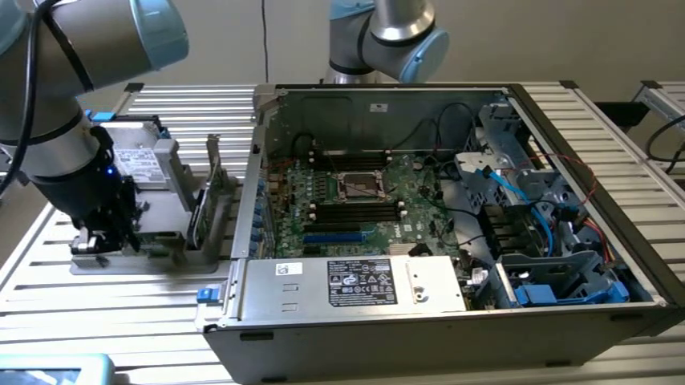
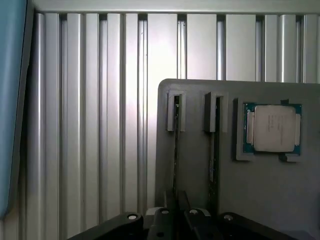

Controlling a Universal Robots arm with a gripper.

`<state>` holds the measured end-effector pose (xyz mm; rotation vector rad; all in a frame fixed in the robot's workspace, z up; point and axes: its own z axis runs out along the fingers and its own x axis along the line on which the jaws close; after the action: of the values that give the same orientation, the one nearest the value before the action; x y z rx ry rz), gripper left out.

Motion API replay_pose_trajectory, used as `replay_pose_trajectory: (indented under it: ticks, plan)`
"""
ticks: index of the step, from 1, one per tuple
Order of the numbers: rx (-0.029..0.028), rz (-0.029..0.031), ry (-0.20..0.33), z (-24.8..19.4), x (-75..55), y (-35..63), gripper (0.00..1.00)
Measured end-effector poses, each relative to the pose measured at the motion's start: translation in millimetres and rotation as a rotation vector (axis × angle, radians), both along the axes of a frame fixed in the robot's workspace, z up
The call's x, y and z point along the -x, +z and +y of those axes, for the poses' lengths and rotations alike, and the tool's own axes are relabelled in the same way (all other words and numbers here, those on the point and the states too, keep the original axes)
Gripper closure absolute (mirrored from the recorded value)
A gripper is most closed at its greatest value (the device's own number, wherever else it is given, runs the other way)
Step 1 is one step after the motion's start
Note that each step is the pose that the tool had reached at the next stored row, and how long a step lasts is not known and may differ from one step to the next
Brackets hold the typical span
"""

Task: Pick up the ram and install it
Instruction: 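Pick up the ram and move it above insertion slot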

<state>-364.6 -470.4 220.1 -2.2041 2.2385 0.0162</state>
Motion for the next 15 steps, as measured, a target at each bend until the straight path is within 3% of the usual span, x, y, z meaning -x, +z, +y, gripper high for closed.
replay_pose_trajectory:
  ticks: [15]
  plan:
    - [0.0, -0.0007, 0.0, -0.1, 0.1, 68.0, 0.87]
